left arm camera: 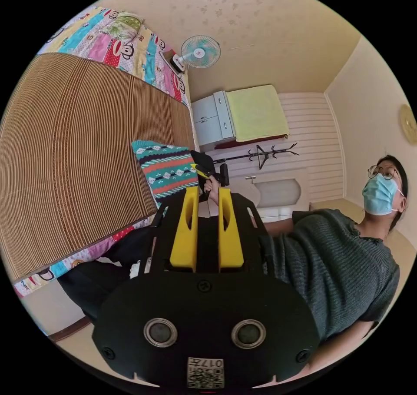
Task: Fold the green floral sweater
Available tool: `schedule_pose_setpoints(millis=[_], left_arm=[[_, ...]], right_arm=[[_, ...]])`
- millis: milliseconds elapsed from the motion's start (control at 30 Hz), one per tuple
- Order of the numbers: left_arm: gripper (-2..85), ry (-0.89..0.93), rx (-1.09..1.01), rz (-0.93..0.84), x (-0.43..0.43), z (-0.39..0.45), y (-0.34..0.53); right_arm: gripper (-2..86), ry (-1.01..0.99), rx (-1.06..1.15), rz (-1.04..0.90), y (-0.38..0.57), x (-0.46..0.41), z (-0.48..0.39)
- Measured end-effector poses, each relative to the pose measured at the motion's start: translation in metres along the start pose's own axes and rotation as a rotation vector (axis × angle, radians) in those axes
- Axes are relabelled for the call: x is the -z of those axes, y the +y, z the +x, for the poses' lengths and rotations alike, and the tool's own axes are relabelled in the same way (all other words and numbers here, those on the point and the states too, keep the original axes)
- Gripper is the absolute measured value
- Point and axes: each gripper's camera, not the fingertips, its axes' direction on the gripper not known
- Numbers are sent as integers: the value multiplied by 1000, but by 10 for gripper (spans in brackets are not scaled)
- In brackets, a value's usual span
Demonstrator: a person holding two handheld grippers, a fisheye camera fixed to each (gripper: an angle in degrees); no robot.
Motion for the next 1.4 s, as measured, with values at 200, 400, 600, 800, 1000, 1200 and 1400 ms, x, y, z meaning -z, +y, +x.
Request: schedule_pose_setpoints(millis=[200, 400, 600, 800, 1000, 1200, 1400], left_arm=[[84, -9, 54, -212, -98, -12, -94], [183, -163, 372, -285, -167, -91, -168], [179, -201, 493, -496, -223, -144, -174], [49, 90, 191, -416, -205, -120, -164], [46, 515, -237, -204, -100, -49, -148], [46, 983, -798, -33, 15, 55, -100], [45, 1041, -1138, 69, 146, 125, -28]], right_arm=[[35, -197, 213, -209, 57, -29, -53], [28, -70, 312, -453, 91, -58, -75], [26, -63, 362, -541, 111, -63, -81], [26, -244, 421, -553, 116, -66, -119], [23, -528, 681, -409, 126, -41, -228], [30, -623, 1030, -312, 191, -26, -341], [53, -240, 1030, -51, 236, -12, -338]])
